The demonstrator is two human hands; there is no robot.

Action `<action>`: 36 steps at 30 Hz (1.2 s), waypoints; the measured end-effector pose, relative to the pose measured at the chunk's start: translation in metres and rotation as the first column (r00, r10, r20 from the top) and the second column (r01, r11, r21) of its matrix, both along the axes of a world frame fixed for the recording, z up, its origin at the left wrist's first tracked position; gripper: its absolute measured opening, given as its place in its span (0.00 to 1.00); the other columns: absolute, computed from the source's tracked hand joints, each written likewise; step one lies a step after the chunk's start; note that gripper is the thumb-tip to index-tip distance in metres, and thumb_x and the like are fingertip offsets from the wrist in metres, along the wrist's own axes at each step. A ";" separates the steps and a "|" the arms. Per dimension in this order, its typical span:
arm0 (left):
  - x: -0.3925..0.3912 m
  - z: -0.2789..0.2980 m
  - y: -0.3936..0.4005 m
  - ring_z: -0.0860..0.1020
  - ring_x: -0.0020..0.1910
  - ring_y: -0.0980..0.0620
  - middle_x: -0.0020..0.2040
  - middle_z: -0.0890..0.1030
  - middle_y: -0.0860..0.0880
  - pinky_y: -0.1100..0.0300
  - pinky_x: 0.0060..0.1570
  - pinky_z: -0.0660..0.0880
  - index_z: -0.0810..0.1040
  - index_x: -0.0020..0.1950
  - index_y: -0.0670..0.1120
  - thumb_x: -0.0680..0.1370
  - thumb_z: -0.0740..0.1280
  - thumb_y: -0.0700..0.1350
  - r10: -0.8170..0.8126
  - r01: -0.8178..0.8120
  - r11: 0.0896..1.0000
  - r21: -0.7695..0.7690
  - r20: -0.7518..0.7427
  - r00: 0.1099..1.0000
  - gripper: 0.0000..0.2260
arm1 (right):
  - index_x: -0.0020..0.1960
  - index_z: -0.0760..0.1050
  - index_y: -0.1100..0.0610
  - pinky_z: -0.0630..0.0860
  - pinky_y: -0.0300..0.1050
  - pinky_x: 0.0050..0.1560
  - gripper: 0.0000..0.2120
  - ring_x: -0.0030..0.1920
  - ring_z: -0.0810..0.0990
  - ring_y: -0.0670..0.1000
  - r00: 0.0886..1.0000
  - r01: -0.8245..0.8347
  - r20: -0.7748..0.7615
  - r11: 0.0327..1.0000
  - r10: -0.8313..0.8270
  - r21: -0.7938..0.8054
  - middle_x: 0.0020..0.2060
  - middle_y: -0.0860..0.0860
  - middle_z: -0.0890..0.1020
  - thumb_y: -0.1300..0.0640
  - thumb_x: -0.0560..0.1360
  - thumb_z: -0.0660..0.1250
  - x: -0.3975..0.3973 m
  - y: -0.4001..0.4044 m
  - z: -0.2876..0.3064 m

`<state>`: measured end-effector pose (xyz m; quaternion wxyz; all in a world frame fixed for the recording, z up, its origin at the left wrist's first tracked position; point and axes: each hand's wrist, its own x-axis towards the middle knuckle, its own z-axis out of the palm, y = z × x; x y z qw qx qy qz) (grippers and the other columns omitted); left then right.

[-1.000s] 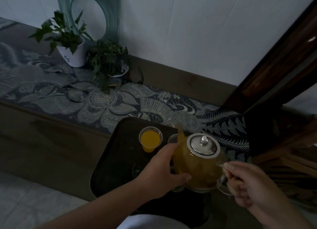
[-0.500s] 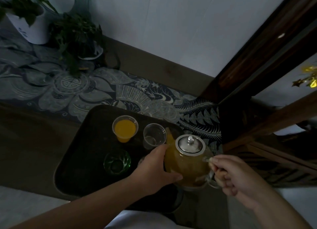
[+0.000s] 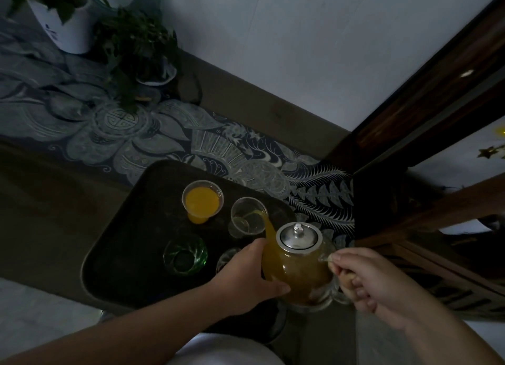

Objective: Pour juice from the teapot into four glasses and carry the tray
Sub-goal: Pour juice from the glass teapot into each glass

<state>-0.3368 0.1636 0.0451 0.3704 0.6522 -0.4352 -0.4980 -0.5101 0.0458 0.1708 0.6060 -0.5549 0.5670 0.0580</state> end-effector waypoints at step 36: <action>-0.010 -0.013 -0.004 0.78 0.60 0.58 0.61 0.78 0.58 0.53 0.63 0.77 0.67 0.67 0.56 0.68 0.78 0.53 0.009 0.003 0.999 0.050 -0.229 0.973 0.32 | 0.38 0.72 0.56 0.55 0.31 0.20 0.13 0.21 0.59 0.44 0.985 -0.033 -0.168 0.998 0.041 0.052 0.22 0.47 0.65 0.54 0.80 0.57 0.020 -0.005 0.018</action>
